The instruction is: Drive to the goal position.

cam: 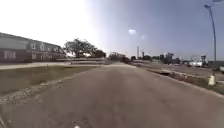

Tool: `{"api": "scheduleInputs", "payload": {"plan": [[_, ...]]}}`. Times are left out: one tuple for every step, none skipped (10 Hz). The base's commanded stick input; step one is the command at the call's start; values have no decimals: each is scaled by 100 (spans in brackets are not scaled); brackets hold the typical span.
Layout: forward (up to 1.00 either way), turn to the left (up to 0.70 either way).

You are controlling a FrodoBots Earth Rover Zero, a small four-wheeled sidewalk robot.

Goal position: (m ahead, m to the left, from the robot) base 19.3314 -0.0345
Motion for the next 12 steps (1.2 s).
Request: {"api": "scheduleInputs", "payload": {"plan": [[100, -1], [100, -1], [100, -1], [100, -1], [100, -1], [100, -1], [100, -1], [100, -1], [100, -1], [100, -1], [100, -5], [100, -12]]}}
